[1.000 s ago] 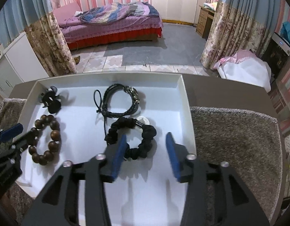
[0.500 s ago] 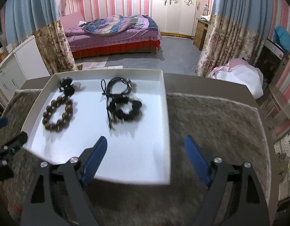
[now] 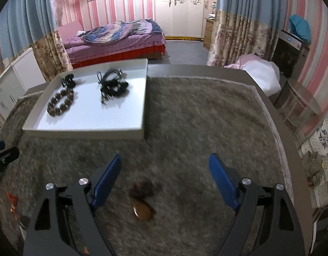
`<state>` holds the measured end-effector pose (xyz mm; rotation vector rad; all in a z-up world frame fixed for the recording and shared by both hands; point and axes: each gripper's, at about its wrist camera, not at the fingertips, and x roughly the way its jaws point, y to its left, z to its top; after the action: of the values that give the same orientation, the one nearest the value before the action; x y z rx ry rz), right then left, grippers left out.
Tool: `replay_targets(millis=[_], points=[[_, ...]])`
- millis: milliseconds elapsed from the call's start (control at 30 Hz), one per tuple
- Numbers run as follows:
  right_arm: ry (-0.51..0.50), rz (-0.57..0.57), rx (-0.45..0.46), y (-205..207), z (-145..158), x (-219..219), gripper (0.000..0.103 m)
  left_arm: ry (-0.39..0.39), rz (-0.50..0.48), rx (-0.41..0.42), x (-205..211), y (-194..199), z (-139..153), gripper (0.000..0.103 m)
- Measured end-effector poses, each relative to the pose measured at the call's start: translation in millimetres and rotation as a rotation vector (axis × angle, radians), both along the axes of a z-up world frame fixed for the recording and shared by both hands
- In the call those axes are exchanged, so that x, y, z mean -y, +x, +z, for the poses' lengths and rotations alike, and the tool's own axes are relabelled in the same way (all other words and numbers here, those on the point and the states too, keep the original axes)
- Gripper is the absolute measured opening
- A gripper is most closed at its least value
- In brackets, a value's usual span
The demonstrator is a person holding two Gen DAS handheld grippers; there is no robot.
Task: Organize jewelry
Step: 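Grasp the jade pendant cord with the left tool while the right tool grasps the brown stone pendant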
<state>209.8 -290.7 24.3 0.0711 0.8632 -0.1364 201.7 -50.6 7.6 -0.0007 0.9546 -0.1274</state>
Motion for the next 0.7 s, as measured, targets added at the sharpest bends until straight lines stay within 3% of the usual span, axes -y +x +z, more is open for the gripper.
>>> replay_targets(millis=[267, 700], points=[[-0.021, -0.011, -0.062, -12, -43, -3, 0.084, 0.032, -0.077, -0.048, 39, -34, -34, 0.098], [-0.034, 0.005, -0.070, -11, -49, -7, 0.083, 0.005, -0.153, -0.132, 62, -33, -68, 0.072]])
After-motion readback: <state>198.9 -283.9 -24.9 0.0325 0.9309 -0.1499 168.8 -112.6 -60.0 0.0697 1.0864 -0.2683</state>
